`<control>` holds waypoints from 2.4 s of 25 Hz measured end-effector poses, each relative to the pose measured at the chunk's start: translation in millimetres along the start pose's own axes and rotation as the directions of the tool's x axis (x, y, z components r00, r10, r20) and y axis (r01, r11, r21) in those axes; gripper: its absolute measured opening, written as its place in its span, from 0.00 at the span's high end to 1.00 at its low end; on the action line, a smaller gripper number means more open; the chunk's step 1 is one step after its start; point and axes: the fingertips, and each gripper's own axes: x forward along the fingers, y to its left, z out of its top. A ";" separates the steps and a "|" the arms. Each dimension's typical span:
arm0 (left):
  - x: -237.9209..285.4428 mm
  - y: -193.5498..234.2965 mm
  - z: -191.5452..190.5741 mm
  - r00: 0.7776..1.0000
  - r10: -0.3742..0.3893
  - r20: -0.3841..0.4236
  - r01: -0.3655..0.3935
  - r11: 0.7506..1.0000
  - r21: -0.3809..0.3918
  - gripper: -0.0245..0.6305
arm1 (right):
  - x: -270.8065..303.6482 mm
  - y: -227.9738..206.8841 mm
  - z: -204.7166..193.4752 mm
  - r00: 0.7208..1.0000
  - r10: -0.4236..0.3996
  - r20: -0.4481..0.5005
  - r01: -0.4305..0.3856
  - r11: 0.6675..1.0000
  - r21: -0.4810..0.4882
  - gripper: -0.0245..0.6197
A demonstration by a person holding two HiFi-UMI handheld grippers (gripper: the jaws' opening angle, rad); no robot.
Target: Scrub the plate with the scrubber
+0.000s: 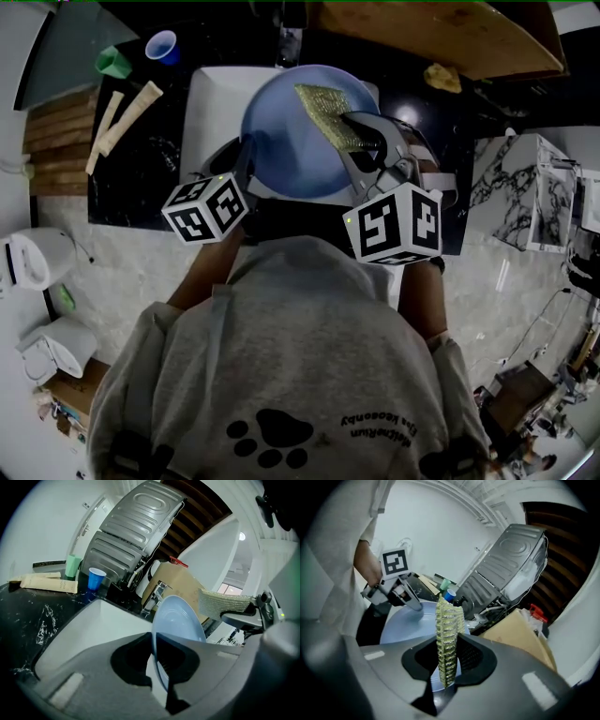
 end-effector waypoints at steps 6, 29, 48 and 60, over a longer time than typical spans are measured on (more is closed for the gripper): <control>1.3 -7.0 0.2 1.000 -0.014 -0.010 0.014 1.000 0.000 0.93 | 7.7 -26.8 -2.4 0.976 -0.207 -0.075 0.199 0.975 -0.102 0.85; -6.3 -21.4 6.6 0.997 -0.072 0.003 0.072 0.993 -0.098 0.91 | 73.9 30.3 -49.2 0.973 -0.094 -0.213 0.046 0.975 -0.219 0.85; 3.9 1.2 -24.1 0.997 -0.032 -0.069 0.022 0.990 -0.142 0.90 | 41.9 177.5 -57.2 0.787 0.576 -0.221 -0.572 0.815 0.087 0.85; 23.5 -18.4 -29.1 0.989 -0.090 -0.116 0.076 0.990 -0.119 0.90 | -2.5 192.7 -62.0 0.685 0.704 -0.189 -0.663 0.710 0.238 0.85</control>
